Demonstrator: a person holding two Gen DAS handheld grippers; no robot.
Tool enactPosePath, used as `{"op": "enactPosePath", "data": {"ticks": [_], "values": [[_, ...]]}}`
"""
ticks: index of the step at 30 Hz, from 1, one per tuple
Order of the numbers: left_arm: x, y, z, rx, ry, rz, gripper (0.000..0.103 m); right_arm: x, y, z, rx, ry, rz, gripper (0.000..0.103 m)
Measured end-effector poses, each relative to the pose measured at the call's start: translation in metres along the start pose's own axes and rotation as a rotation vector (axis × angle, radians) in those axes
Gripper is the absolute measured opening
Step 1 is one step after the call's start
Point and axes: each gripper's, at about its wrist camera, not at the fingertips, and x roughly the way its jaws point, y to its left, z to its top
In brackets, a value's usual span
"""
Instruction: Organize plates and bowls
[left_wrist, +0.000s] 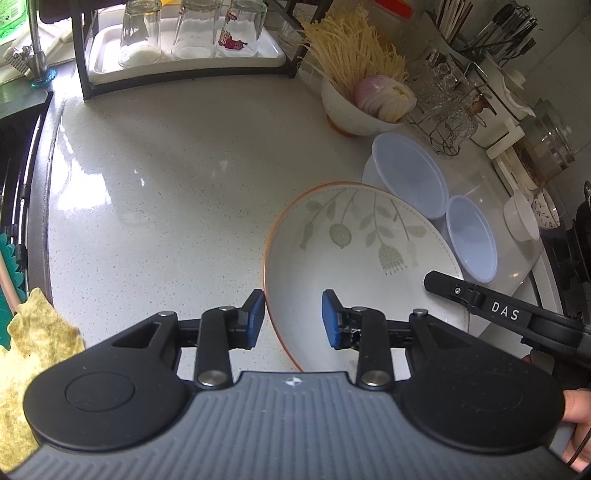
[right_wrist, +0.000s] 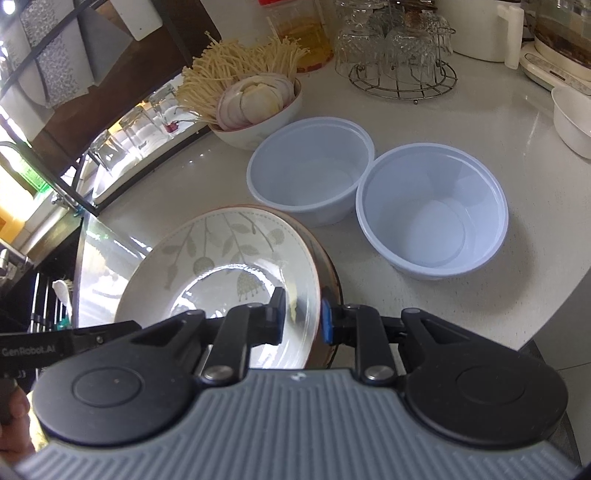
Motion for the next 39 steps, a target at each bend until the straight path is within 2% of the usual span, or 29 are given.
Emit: {"op": "enactPosePath", "data": {"ticks": [3, 8, 10, 16, 25, 33, 39], "values": [[-0.010, -0.003, -0.005, -0.009, -0.043, -0.012, 0.038, -0.004, 0.004, 0.000, -0.032, 0.014, 0.022, 0.042], [-0.021, -0.013, -0.013, -0.011, -0.072, -0.020, 0.038, -0.010, 0.006, 0.001, -0.045, 0.028, 0.001, 0.047], [-0.027, -0.017, -0.017, -0.002, -0.084, -0.024, 0.038, -0.011, 0.000, 0.000, -0.020, 0.041, -0.014, 0.047], [-0.046, -0.033, -0.032, 0.012, -0.137, -0.017, 0.038, -0.031, -0.007, -0.004, -0.032, -0.012, 0.024, 0.047], [-0.087, -0.066, -0.053, 0.052, -0.206, -0.003, 0.038, -0.084, -0.006, -0.017, -0.101, -0.122, 0.077, 0.047], [-0.110, -0.095, -0.080, 0.053, -0.230, -0.017, 0.038, -0.131, -0.010, -0.029, -0.171, -0.200, 0.076, 0.047], [-0.116, -0.109, -0.088, 0.038, -0.235, -0.028, 0.038, -0.145, -0.019, -0.032, -0.177, -0.215, 0.072, 0.047]]}}
